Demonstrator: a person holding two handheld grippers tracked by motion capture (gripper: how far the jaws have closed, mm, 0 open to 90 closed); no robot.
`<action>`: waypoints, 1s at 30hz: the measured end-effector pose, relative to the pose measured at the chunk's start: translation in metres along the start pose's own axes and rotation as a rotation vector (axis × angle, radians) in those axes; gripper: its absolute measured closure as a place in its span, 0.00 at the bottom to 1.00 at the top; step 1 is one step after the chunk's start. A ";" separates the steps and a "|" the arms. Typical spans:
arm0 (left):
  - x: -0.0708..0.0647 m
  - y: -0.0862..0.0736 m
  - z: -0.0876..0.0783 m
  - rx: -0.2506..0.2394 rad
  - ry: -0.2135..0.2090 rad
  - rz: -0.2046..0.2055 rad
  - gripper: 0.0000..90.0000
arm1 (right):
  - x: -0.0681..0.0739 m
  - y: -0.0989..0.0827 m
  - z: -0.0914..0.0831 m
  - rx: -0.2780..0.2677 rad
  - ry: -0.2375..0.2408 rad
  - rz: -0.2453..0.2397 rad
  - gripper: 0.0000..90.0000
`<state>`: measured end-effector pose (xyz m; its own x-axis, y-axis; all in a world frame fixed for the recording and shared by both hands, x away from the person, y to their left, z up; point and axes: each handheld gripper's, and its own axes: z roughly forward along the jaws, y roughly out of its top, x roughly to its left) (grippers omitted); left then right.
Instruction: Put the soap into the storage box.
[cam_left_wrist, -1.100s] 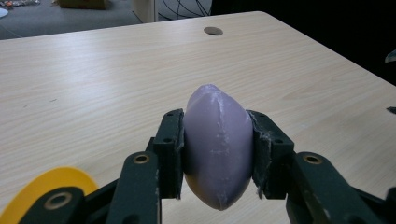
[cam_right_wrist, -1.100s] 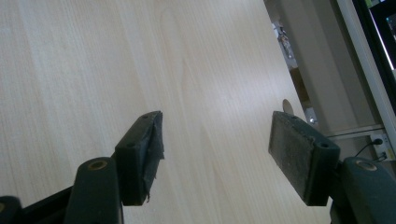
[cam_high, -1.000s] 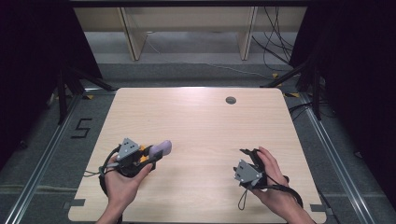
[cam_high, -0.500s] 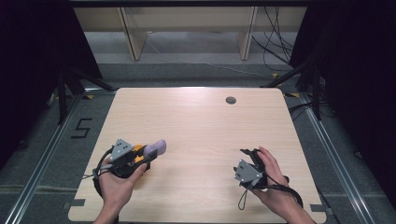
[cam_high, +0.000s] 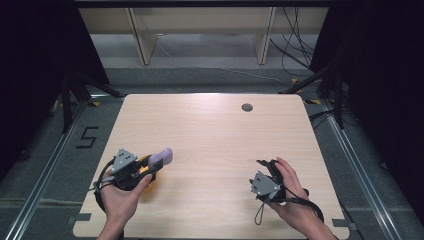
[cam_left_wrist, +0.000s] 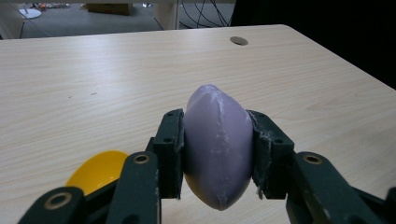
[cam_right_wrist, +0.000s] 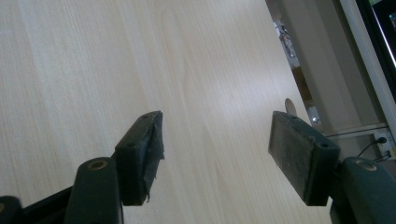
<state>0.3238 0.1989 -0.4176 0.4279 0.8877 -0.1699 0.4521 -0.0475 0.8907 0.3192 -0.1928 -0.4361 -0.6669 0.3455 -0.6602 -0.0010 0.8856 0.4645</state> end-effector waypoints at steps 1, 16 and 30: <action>0.001 0.000 0.000 -0.004 0.001 -0.002 0.66 | 0.000 0.000 0.000 0.001 0.001 0.001 0.40; 0.016 -0.007 -0.012 -0.010 0.056 -0.023 0.66 | -0.001 -0.001 -0.001 0.005 0.000 0.001 0.40; 0.031 -0.016 -0.017 0.000 0.095 -0.054 0.66 | -0.003 -0.003 0.000 0.003 0.000 0.010 0.40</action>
<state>0.3160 0.2350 -0.4298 0.3269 0.9282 -0.1775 0.4731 0.0019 0.8810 0.3215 -0.1962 -0.4351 -0.6672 0.3546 -0.6551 0.0085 0.8830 0.4693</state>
